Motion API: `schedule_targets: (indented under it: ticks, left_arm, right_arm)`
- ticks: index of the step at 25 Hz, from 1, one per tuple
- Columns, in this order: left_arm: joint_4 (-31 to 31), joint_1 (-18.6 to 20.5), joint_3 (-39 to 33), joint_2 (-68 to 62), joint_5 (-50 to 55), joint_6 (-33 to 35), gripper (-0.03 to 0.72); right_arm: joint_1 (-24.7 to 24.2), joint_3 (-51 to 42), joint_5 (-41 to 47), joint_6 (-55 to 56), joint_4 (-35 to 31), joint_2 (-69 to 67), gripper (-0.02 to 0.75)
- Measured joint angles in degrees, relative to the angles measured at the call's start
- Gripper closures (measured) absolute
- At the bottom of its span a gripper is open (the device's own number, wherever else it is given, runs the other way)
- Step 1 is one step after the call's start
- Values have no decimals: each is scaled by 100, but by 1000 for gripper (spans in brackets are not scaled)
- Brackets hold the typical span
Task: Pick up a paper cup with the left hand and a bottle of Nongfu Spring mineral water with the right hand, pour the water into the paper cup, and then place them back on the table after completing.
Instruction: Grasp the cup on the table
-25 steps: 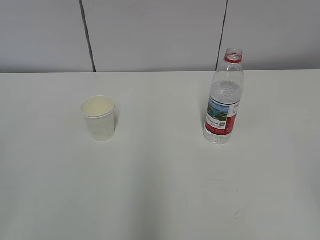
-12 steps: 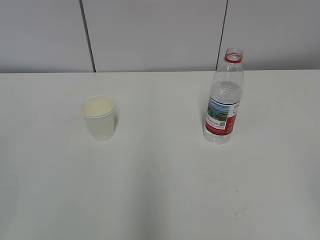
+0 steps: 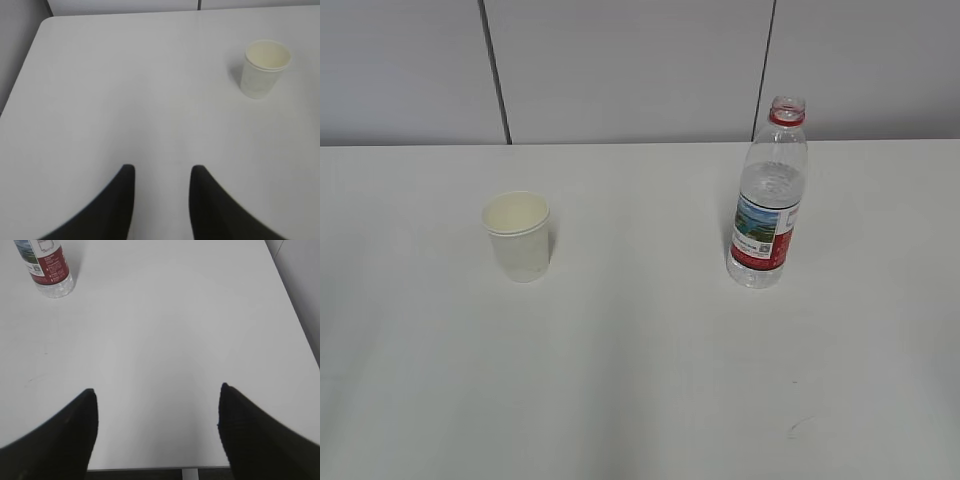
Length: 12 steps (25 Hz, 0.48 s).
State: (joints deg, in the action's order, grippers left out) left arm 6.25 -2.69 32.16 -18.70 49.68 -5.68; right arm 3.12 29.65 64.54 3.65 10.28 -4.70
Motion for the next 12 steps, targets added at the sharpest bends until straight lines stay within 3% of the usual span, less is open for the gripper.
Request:
schedule_targets:
  ticks: [7,12]
  left_arm:
    - [7,0,0,-1330,-1587,3,450]
    - [8,0,0,-2281,-2835,3,450]
  right_arm:
    - [0,50,-1034,0,78,-934,185]
    - [0,50,-2232,0,90,-1831,185]
